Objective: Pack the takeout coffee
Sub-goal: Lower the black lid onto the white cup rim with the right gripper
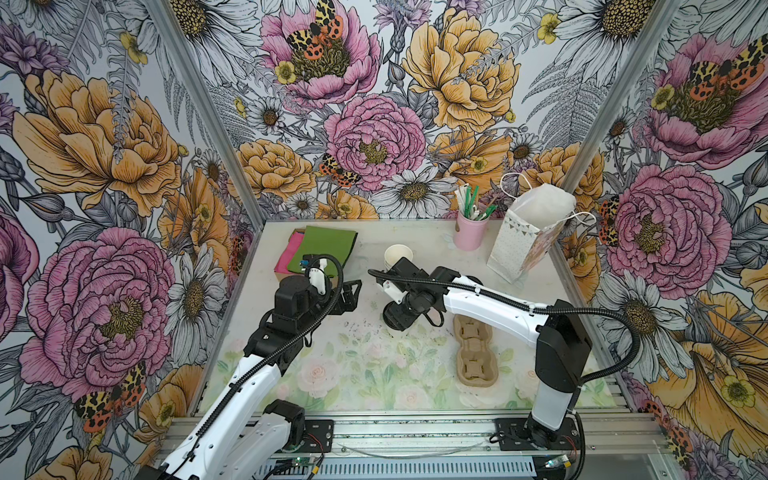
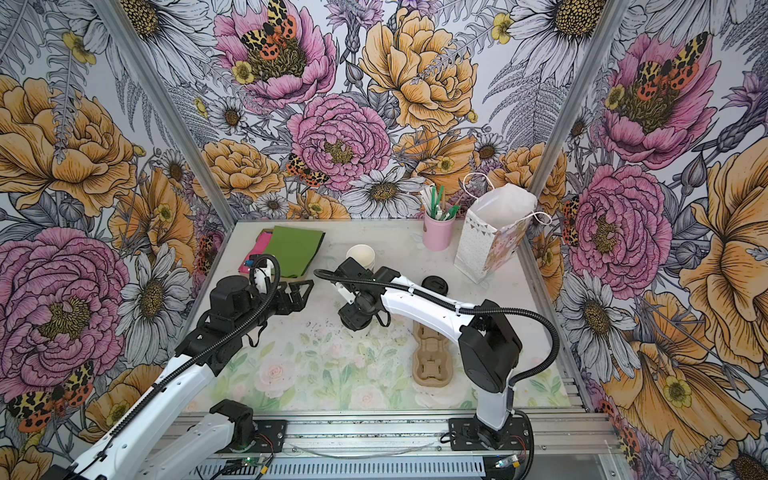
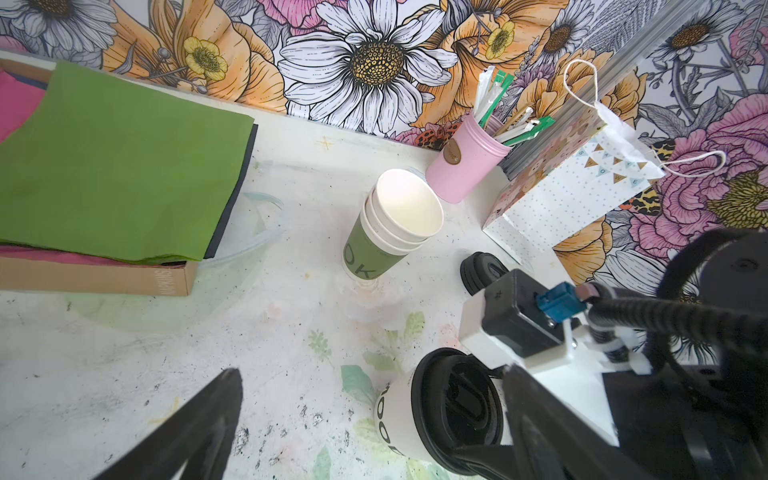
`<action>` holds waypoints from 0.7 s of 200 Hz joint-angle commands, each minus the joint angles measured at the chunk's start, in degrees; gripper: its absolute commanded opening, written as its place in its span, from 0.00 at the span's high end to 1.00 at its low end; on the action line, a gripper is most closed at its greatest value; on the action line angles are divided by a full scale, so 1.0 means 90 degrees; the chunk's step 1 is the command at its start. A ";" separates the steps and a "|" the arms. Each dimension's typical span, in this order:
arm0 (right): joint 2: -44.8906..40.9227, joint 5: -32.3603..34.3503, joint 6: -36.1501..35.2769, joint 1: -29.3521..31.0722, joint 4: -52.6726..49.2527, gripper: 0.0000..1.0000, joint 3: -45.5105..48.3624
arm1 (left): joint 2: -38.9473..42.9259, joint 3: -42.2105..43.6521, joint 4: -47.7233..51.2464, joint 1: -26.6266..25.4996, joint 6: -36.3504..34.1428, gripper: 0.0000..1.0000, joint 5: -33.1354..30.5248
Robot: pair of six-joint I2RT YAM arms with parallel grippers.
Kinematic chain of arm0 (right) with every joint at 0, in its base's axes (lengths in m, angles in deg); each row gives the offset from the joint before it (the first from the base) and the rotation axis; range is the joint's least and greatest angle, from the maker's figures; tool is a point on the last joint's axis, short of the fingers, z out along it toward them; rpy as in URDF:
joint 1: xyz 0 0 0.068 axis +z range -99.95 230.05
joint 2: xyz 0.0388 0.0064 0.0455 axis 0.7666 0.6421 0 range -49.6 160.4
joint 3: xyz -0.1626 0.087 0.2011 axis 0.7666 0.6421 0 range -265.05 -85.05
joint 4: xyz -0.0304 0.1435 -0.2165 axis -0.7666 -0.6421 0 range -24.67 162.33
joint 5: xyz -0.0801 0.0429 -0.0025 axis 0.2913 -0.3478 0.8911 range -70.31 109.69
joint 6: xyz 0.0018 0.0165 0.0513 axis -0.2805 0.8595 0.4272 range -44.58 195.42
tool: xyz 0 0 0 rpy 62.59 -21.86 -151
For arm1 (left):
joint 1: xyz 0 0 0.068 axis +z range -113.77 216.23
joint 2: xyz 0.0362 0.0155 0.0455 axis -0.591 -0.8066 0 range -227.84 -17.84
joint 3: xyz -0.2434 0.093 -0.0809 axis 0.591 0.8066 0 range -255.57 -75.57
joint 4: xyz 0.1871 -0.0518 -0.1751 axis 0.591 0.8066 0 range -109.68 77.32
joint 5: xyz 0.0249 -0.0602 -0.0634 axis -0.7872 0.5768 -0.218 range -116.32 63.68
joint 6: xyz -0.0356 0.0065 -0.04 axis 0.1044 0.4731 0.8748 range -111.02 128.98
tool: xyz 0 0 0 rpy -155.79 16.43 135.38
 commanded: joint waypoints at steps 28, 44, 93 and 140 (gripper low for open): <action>0.1312 -0.0147 0.0294 0.0127 -0.1457 0.34 0.1021 | -0.0047 0.0106 -0.0262 -0.0048 0.0093 0.01 -0.0164; 0.1404 -0.0147 0.0320 0.0172 -0.1492 0.35 0.1042 | -0.0071 0.0122 -0.0294 -0.0050 0.0123 0.01 -0.0144; 0.1678 -0.0149 0.0393 0.0318 -0.1579 0.35 0.1141 | -0.0105 0.0131 -0.0306 -0.0048 0.0153 0.01 -0.0123; 0.1738 -0.0202 0.0432 0.0366 -0.1574 0.35 0.1085 | -0.0105 0.0160 -0.0353 -0.0040 0.0191 0.01 -0.0081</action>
